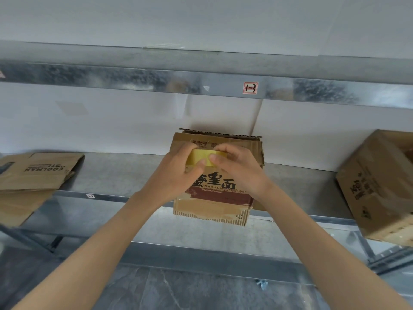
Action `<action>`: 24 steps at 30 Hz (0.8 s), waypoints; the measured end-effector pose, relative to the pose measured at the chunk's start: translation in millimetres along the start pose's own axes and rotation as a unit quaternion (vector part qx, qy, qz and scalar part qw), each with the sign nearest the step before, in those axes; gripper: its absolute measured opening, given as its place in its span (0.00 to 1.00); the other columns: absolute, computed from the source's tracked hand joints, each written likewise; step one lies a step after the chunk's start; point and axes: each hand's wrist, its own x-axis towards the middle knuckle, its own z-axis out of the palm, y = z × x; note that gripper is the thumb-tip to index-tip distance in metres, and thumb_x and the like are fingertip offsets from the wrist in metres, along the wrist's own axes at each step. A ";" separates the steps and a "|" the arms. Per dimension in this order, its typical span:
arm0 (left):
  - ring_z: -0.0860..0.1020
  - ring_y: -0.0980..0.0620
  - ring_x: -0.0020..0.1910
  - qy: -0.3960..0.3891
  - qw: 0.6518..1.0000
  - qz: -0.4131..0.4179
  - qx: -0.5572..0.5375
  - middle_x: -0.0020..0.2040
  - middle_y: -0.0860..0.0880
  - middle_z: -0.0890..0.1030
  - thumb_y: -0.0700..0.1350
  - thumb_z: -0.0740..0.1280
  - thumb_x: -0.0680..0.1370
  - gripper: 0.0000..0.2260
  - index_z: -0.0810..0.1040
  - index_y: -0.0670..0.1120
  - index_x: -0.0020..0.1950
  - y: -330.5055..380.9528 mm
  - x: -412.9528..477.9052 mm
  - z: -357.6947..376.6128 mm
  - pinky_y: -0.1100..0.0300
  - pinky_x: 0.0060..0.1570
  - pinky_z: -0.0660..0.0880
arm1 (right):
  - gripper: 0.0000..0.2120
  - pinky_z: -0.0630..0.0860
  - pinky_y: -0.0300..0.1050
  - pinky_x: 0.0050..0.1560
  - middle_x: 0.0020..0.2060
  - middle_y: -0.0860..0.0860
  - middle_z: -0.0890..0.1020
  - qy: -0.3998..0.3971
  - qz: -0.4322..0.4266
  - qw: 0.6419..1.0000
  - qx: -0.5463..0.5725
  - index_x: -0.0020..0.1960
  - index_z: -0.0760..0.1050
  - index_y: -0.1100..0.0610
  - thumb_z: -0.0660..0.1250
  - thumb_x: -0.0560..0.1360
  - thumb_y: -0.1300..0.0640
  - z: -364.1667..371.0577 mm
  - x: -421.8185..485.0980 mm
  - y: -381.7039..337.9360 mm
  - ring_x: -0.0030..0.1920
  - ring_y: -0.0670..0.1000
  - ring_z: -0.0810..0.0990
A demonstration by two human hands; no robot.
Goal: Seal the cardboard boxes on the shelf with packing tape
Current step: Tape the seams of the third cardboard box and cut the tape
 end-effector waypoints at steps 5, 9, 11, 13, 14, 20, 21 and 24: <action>0.73 0.59 0.43 -0.010 1.000 0.019 0.006 0.49 0.53 0.72 0.51 0.55 0.77 0.13 0.70 0.48 0.59 4.3 -2.9 -4.5 0.64 0.36 0.71 | 0.05 0.73 0.47 0.43 0.40 0.46 0.77 -0.005 0.003 1.000 -0.006 0.50 0.79 0.54 0.67 0.77 0.55 -2.7 -0.7 -2.9 0.39 0.47 0.73; 0.74 0.53 0.44 -0.013 0.999 0.039 0.016 0.50 0.50 0.73 0.44 0.56 0.80 0.11 0.70 0.44 0.60 5.4 -5.0 -6.2 0.63 0.37 0.73 | 0.05 0.74 0.50 0.48 0.42 0.47 0.78 -0.011 0.004 1.000 -0.008 0.50 0.79 0.55 0.66 0.77 0.55 -4.1 -0.4 -3.3 0.43 0.48 0.74; 0.75 0.53 0.45 -0.011 0.999 0.033 0.008 0.51 0.50 0.74 0.48 0.54 0.80 0.13 0.70 0.44 0.61 6.3 -5.9 -6.0 0.59 0.39 0.75 | 0.04 0.74 0.51 0.50 0.42 0.46 0.79 -0.010 0.001 1.000 -0.010 0.50 0.79 0.54 0.66 0.77 0.55 -4.3 -0.5 -3.7 0.44 0.48 0.75; 0.75 0.53 0.46 -0.010 1.000 0.020 0.006 0.52 0.51 0.74 0.53 0.54 0.80 0.15 0.70 0.46 0.60 6.2 -6.1 -5.1 0.57 0.41 0.76 | 0.03 0.72 0.48 0.47 0.40 0.45 0.78 -0.010 -0.007 1.000 -0.007 0.49 0.79 0.54 0.67 0.77 0.56 -4.4 -0.9 -4.2 0.41 0.47 0.74; 0.74 0.54 0.47 -0.011 1.000 0.014 0.005 0.52 0.51 0.74 0.56 0.54 0.79 0.16 0.70 0.47 0.60 5.7 -5.9 -4.5 0.58 0.42 0.76 | 0.03 0.71 0.46 0.45 0.39 0.45 0.78 -0.009 -0.009 1.000 -0.005 0.48 0.79 0.53 0.67 0.77 0.56 -4.4 -1.1 -4.5 0.40 0.46 0.73; 0.73 0.59 0.47 -0.012 1.000 0.008 0.003 0.51 0.53 0.73 0.62 0.53 0.75 0.20 0.70 0.50 0.58 3.1 -5.8 -2.8 0.63 0.40 0.73 | 0.04 0.69 0.40 0.41 0.37 0.44 0.77 -0.003 -0.022 1.000 -0.020 0.49 0.79 0.56 0.67 0.76 0.56 -3.8 -2.6 -5.8 0.37 0.44 0.72; 0.73 0.59 0.47 -0.013 1.000 0.009 0.001 0.51 0.53 0.73 0.61 0.53 0.75 0.20 0.70 0.50 0.59 3.4 -6.0 -3.0 0.63 0.40 0.73 | 0.04 0.69 0.41 0.42 0.38 0.45 0.78 -0.004 -0.024 0.999 -0.022 0.49 0.79 0.56 0.67 0.76 0.57 -3.9 -2.8 -6.2 0.38 0.45 0.72; 0.73 0.59 0.47 -0.019 1.000 0.008 -0.008 0.51 0.52 0.73 0.60 0.51 0.74 0.21 0.70 0.50 0.59 6.0 -6.3 -3.8 0.63 0.40 0.73 | 0.03 0.71 0.42 0.43 0.39 0.45 0.78 -0.008 -0.021 0.999 -0.025 0.48 0.79 0.55 0.67 0.76 0.57 -5.8 -3.5 -7.4 0.40 0.45 0.73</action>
